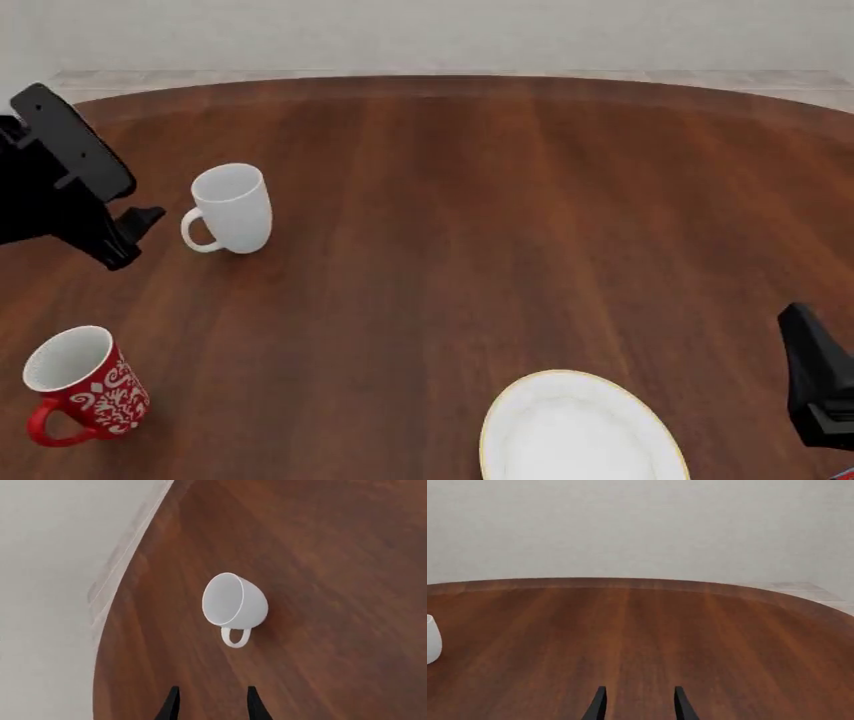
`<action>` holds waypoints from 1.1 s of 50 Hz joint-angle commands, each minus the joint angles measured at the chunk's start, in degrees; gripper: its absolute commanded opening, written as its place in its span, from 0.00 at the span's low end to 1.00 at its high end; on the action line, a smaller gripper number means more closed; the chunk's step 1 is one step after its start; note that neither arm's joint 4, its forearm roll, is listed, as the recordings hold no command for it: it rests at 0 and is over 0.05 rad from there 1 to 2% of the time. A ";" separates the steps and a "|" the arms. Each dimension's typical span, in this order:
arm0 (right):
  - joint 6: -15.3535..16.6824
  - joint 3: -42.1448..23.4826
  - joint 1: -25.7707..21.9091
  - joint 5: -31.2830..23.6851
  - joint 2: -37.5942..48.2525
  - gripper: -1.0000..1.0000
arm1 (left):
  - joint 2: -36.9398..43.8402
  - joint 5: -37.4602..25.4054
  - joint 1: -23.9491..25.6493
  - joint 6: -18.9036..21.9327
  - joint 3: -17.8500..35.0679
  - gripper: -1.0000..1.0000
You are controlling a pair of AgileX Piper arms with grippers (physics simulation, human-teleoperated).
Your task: Put the white mug on the plate.
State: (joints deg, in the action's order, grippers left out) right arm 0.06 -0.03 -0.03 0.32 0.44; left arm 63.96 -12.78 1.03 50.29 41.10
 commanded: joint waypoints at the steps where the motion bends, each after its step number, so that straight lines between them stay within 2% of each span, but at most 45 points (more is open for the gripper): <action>1: -0.05 -0.08 0.05 -0.08 0.00 1.00 | 5.59 -1.71 -0.77 2.51 5.86 1.00; 2: -0.04 -0.08 0.04 -0.08 0.00 1.00 | 6.30 1.45 -0.55 2.38 3.21 1.00; 3: -0.03 -0.08 0.05 -0.08 -0.01 1.00 | 6.48 1.84 -0.44 2.28 2.93 1.00; 13: -0.04 -0.08 0.04 -0.08 -0.01 1.00 | 11.00 6.28 -1.65 4.62 2.79 1.00; 18: -0.02 -0.08 0.06 -0.08 -0.01 1.00 | 13.18 8.03 -1.72 4.41 3.06 1.00; 34: -0.04 -0.08 0.05 -0.08 -0.01 1.00 | 17.29 11.09 -0.41 3.92 3.07 1.00; 36: -0.03 -0.08 0.05 -0.08 -0.01 1.00 | 17.15 9.83 0.85 1.51 4.15 1.00; 38: -0.03 -0.08 0.04 -0.08 -0.01 1.00 | 16.99 9.77 1.59 1.24 3.69 1.00; 39: -0.03 -0.08 0.05 -0.07 -0.02 1.00 | 17.94 12.15 0.62 2.89 2.49 1.00; 41: -0.03 -0.08 0.05 -0.08 -0.01 1.00 | 18.46 12.49 0.29 3.28 2.44 1.00; 55: -0.04 -0.08 0.04 -0.08 -0.01 1.00 | 22.35 15.81 -0.47 3.54 2.42 1.00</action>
State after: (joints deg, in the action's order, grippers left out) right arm 0.05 -0.03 -0.03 0.32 0.44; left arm 84.07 0.92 1.07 53.49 43.74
